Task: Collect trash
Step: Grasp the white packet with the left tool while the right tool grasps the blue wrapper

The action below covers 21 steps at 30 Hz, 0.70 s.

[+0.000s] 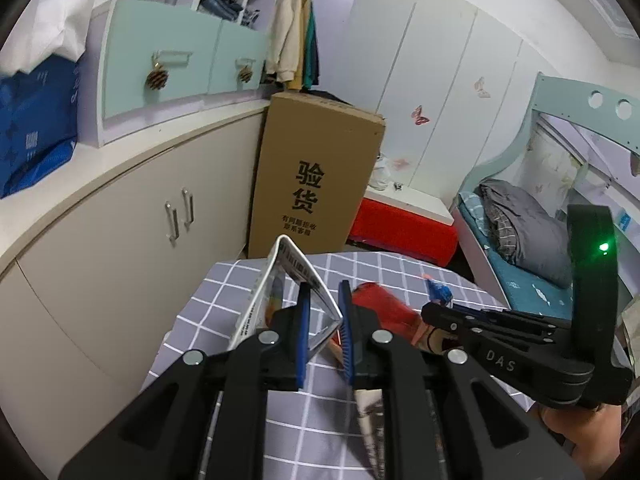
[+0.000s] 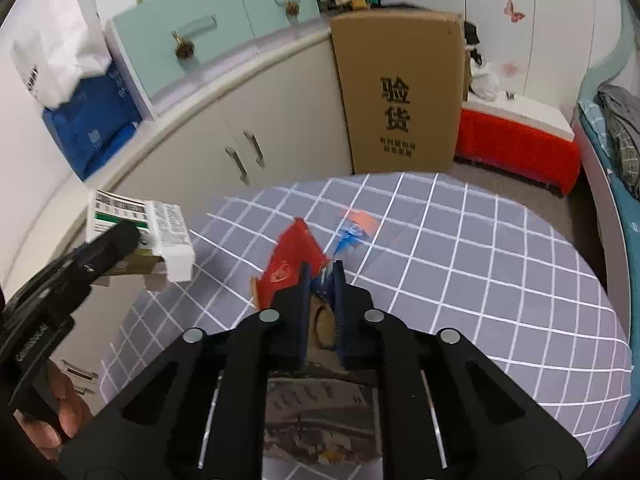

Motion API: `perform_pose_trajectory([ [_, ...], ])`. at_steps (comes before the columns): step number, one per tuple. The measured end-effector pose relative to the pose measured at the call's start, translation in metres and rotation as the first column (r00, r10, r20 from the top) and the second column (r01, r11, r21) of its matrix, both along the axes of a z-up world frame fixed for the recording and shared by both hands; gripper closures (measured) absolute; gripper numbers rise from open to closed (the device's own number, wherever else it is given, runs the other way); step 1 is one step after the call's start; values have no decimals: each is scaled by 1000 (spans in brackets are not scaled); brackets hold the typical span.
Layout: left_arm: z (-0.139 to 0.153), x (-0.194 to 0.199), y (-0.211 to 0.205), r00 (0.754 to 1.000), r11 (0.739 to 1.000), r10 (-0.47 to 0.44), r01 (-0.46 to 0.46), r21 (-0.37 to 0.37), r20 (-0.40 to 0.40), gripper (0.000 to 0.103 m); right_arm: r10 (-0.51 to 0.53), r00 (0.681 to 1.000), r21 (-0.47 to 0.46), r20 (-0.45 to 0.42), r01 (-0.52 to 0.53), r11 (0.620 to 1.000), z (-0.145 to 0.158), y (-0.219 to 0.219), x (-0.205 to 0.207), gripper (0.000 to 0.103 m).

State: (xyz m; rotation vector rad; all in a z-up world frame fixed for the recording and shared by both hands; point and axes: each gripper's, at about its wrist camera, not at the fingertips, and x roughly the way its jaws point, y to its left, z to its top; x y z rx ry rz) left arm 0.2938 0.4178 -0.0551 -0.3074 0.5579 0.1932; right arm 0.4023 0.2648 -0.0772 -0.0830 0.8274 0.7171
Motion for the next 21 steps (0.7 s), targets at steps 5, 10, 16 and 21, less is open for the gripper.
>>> perform_pose_trajectory([
  [5,23,-8,-29,999,999,-39,39,8,30,90,-12,998,71,55,8,997,26,-33,-18,96],
  [10,42,-15,-74,992,993,-115,115,6,52,90,-30,997,166,69,18,986,47,-86,-39,96],
  [16,60,-20,-157,967,970,-244,243,24,75,90,-96,992,246,86,72,967,62,-173,-66,96],
  [21,56,-22,-250,918,921,-390,390,14,67,90,-193,978,289,77,164,943,53,-267,-88,96],
])
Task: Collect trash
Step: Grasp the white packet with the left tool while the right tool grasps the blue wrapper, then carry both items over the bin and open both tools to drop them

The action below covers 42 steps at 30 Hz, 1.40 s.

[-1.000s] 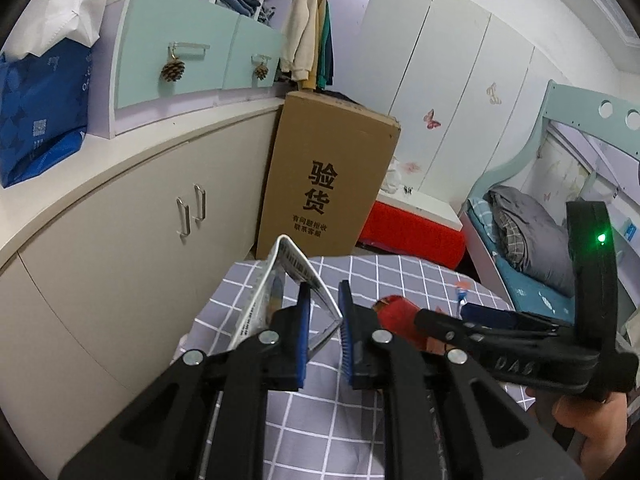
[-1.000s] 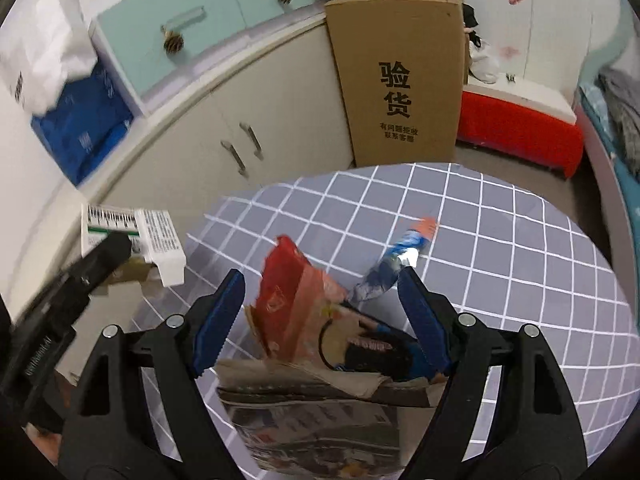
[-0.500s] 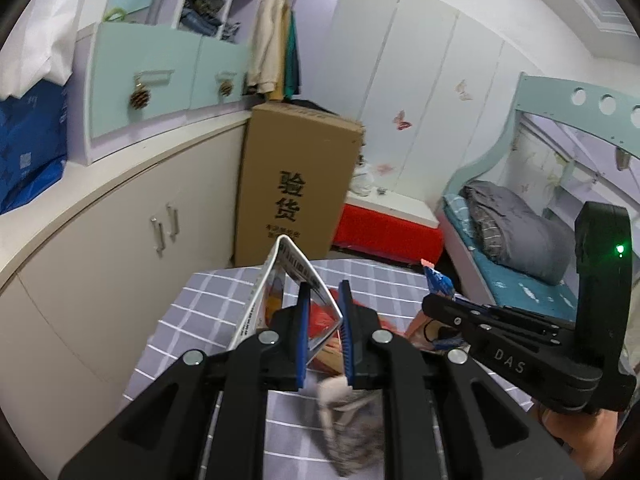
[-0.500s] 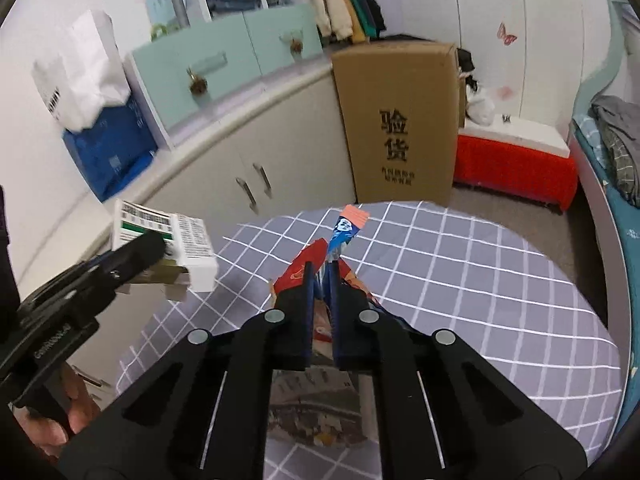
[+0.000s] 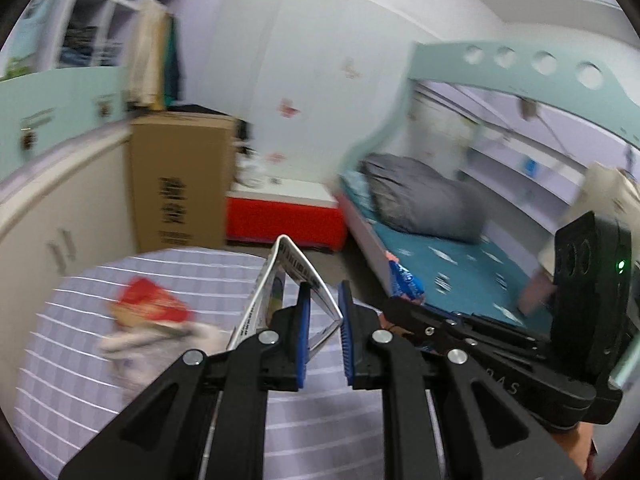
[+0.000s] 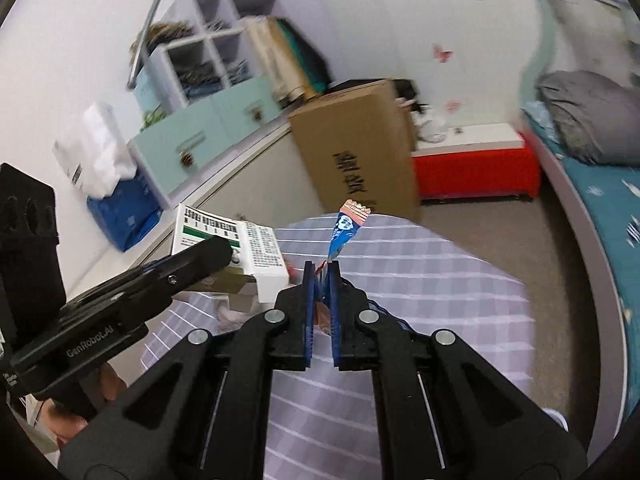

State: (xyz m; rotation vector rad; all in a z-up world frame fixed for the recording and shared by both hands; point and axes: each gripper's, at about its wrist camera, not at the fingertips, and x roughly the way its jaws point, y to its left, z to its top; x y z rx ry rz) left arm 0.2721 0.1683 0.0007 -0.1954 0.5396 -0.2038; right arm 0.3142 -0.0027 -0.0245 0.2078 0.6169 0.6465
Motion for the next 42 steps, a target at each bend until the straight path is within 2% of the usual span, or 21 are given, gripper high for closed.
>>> perform_pose_trajectory([
  [5,-25,2,-100,984,986,-168,168,-9,-52,90,-149,988,56,-30,150,987,-33,-118,-26,96],
  [9,-59,4,-189,943,950,-310,311,-16,-120,90,-280,957,89,-79,286,954,-70,-202,-46,96],
  [11,-79,6,-224,918,932,-362,363,-25,-161,90,-350,928,96,-132,363,927,-102,-243,-55,96],
  [12,-96,7,-250,902,920,-388,393,-14,-191,90,-375,912,108,-169,395,912,-120,-261,-58,96],
  [15,-134,6,-299,875,900,-417,436,25,-246,90,-441,863,83,-247,472,878,-167,-295,-62,96],
  [18,-187,15,-337,831,881,-441,472,12,-341,90,-478,806,75,-349,533,843,-227,-325,-65,96],
  [20,-227,21,-361,817,877,-416,477,64,-399,90,-498,761,68,-415,572,818,-268,-339,-65,96],
  [22,-259,31,-371,794,872,-409,485,63,-450,90,-505,712,67,-487,607,792,-309,-348,-64,96],
  [25,-313,50,-377,752,881,-371,471,50,-544,90,-509,651,65,-564,649,758,-360,-359,-61,96],
  [26,-334,56,-379,733,882,-359,469,48,-578,90,-508,638,68,-578,658,750,-371,-361,-59,96],
  [29,-380,68,-379,697,886,-325,461,54,-639,90,-514,597,45,-616,678,734,-405,-361,-52,93],
  [33,-419,80,-373,653,895,-301,445,29,-695,90,-507,560,35,-656,693,720,-437,-362,-38,93],
  [34,-427,82,-375,642,896,-302,443,19,-704,90,-503,549,30,-667,695,718,-445,-361,-36,90],
  [36,-439,84,-376,631,897,-303,442,11,-714,90,-511,535,13,-673,699,715,-455,-359,-33,70],
  [38,-447,84,-374,619,899,-311,438,-11,-721,89,-516,521,1,-680,704,710,-462,-361,-33,68],
  [40,-457,87,-372,600,906,-305,423,-30,-739,89,-514,508,-6,-691,708,707,-469,-363,-33,62],
  [42,-462,89,-371,594,908,-298,418,-30,-748,89,-517,498,-15,-697,710,704,-473,-363,-36,53],
])
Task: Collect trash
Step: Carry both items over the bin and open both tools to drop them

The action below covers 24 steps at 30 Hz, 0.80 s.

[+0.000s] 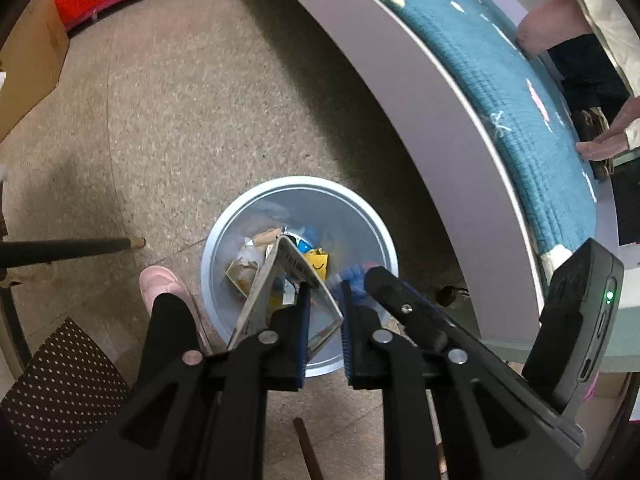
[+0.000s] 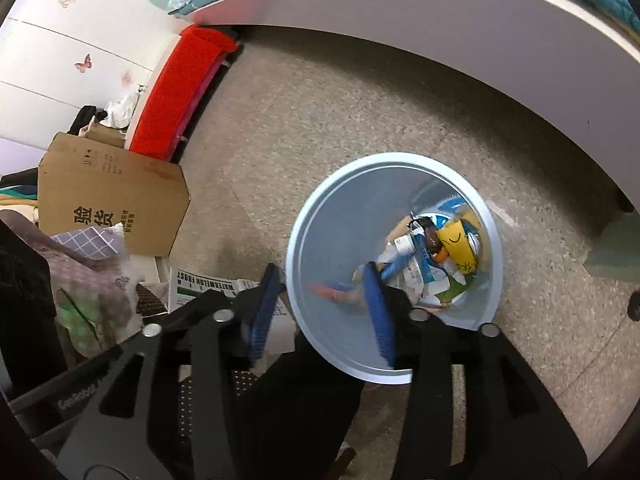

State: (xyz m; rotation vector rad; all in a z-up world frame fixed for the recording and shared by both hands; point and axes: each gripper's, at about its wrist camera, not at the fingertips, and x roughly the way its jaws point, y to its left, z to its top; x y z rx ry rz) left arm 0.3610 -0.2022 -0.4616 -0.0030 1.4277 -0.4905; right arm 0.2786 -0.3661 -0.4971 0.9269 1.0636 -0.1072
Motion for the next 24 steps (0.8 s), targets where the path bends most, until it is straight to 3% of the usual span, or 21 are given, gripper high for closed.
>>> perform_pose_trajectory([
  [14,-9,-2,-12,999,1000,-23,24,4,-45,89,-64,997,-60,-45,61,996,6,-11,-26,48],
  [22,12,-8,-19,999,999,-47,47,-21,-18,87,-108,994,-128,-11,106,986,26,-22,-49,48],
  [23,16,-9,-21,998,998,-53,52,-30,-18,85,-113,994,-133,-3,111,985,30,-23,-51,48],
  [24,20,-10,-21,998,998,-59,58,-38,-18,72,-118,993,-140,5,118,983,34,-23,-53,47],
])
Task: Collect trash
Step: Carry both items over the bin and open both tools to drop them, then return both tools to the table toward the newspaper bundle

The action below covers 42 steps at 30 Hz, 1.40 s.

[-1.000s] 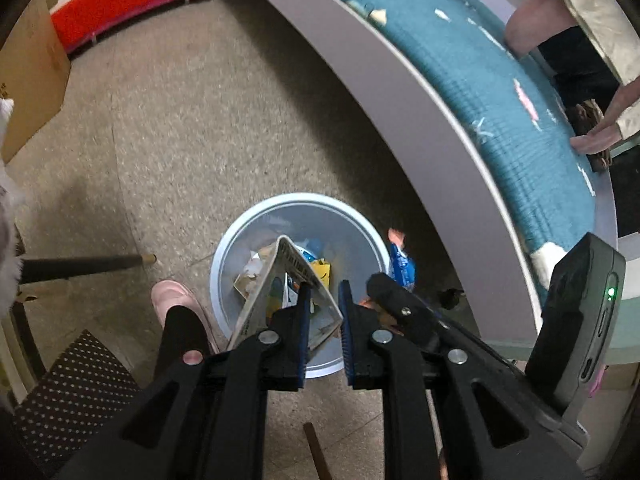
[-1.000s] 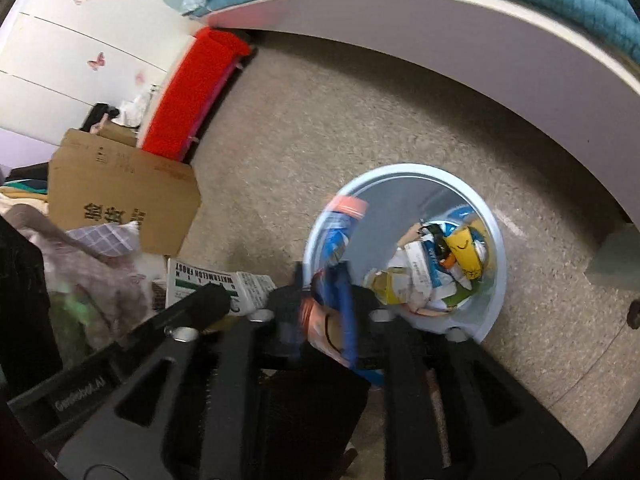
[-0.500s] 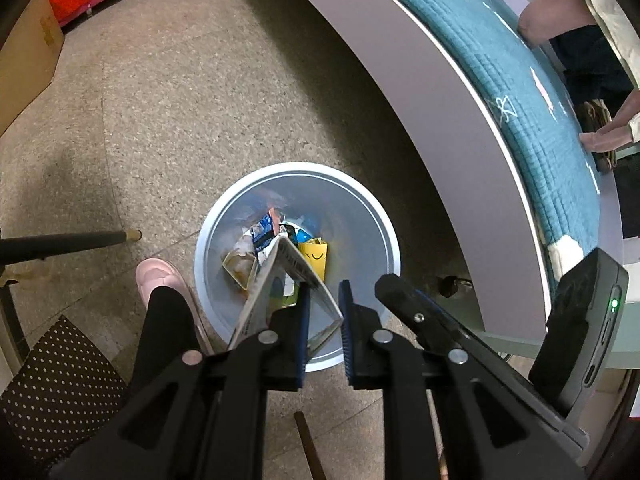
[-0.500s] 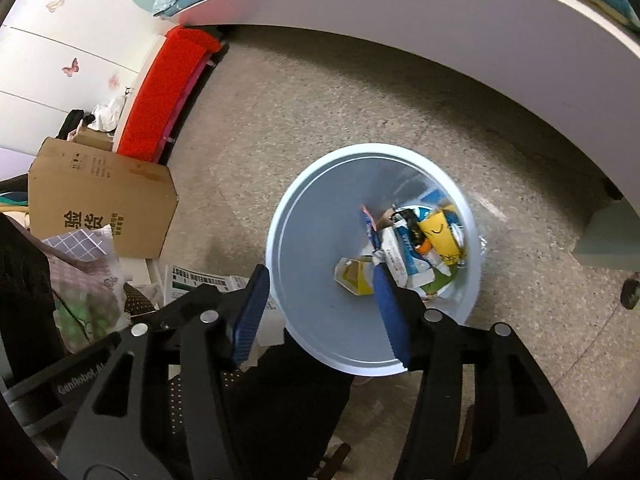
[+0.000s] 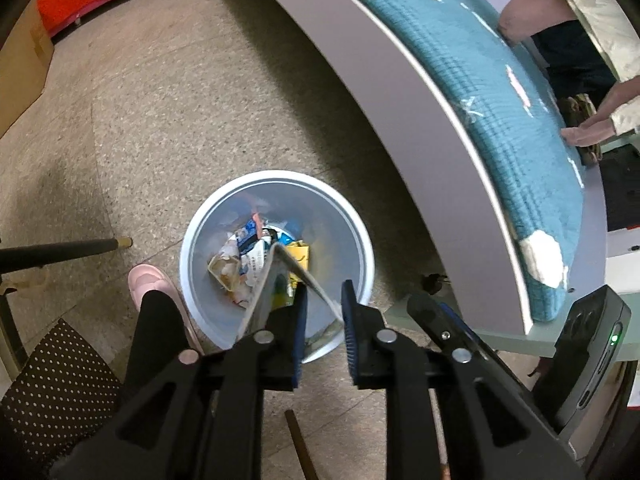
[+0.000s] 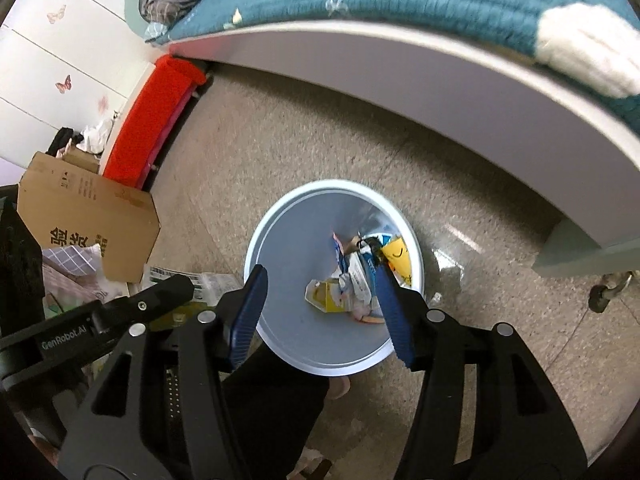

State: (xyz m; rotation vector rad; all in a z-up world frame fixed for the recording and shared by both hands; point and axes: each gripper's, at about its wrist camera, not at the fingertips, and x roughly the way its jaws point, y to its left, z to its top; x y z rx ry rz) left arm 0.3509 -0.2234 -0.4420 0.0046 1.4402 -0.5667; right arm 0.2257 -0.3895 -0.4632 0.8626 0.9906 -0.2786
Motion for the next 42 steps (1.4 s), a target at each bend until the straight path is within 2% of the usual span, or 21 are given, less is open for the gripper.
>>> perform_pose_trajectory([
  [1,2,-1,0,1000,1000,-3,3,-2,4,61,-3,1000,-3,5,3,1000,2,-1,-2,46],
  [2,5,-2,0,1000,1000,-3,3,-1,15,40,-5,1000,-3,9,5,1000,4,-1,-3,45],
  [3,11,-5,1,999,1000,4,-4,0,39,34,-9,1000,-5,14,9,1000,6,-2,-5,45],
  [9,36,-11,12,996,999,36,-36,-5,81,34,-11,999,-12,42,12,1000,24,-1,-17,45],
  [14,71,-25,19,985,998,38,-46,47,167,34,4,996,-11,90,-3,1000,52,6,-27,45],
  [18,109,-40,24,977,999,9,-17,36,214,34,27,985,-37,171,-21,999,94,15,-35,44],
  [20,138,-51,30,963,999,9,-20,36,270,33,49,975,-67,217,-36,997,124,20,-41,42],
  [23,191,-71,44,926,1000,17,-20,6,378,28,80,954,-103,290,-52,993,167,31,-51,42],
  [27,254,-92,78,875,999,48,-31,-44,483,24,159,920,-163,358,-107,981,219,57,-57,41],
  [31,302,-102,124,835,995,97,-65,-77,542,22,276,864,-223,421,-197,955,273,105,-47,40],
  [33,322,-104,156,813,991,137,-114,-75,566,22,329,835,-238,441,-244,940,292,129,-41,40],
  [37,354,-103,226,756,979,188,-196,-57,627,20,466,756,-306,460,-358,882,332,193,-17,39],
  [40,375,-93,285,708,954,257,-295,-55,657,20,553,703,-358,447,-426,831,353,244,6,39],
  [42,386,-80,329,686,929,311,-364,-60,658,20,603,670,-379,434,-471,797,361,276,27,39],
])
